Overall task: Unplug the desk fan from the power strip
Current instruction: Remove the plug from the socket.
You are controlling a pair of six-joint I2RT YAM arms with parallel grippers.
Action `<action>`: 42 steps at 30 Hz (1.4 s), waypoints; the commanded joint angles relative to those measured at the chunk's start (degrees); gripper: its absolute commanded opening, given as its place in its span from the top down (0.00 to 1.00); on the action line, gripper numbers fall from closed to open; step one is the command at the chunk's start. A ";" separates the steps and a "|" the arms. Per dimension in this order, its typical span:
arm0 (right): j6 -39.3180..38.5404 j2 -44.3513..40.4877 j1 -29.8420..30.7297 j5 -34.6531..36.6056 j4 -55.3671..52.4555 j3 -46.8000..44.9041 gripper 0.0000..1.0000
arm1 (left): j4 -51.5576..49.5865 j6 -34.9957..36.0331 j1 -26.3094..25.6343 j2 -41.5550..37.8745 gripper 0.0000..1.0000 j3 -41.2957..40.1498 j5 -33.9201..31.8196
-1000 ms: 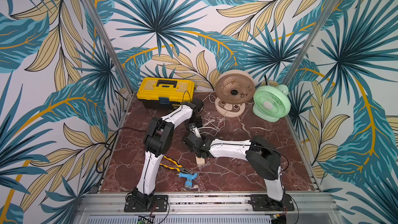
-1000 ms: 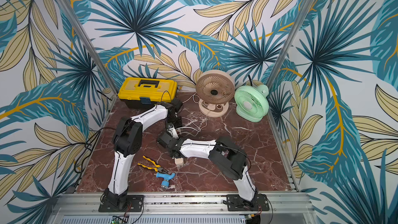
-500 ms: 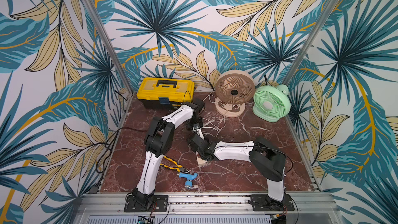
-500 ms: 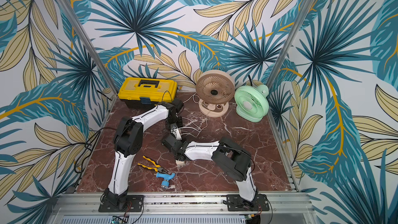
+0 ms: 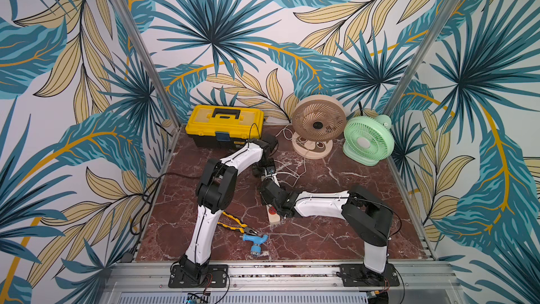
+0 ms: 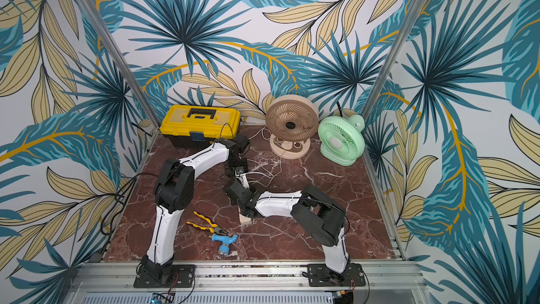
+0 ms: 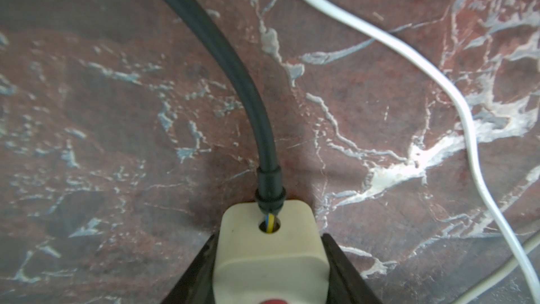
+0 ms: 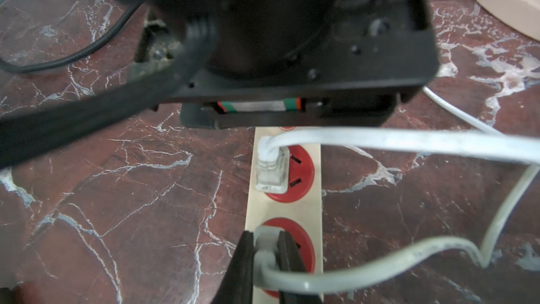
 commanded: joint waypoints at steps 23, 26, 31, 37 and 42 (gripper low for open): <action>-6.95 -1.09 4.59 11.25 -4.89 2.59 1.00 | -3.01 1.87 0.50 7.72 1.00 -5.13 -0.74; -4.00 -2.51 2.83 8.10 -4.61 0.94 1.00 | -3.03 1.94 0.54 7.72 1.00 -5.17 -0.77; 0.65 -4.32 -0.31 2.90 -3.48 -1.75 1.00 | -3.07 2.15 0.54 7.72 1.00 -5.06 -0.85; 1.72 -4.70 -1.09 0.65 -3.41 -1.94 1.00 | -3.16 2.18 0.58 7.68 1.00 -4.90 -0.88; 1.50 -4.26 -1.02 -0.33 -3.99 -0.76 1.00 | -3.22 2.28 0.59 7.72 1.00 -4.72 -0.88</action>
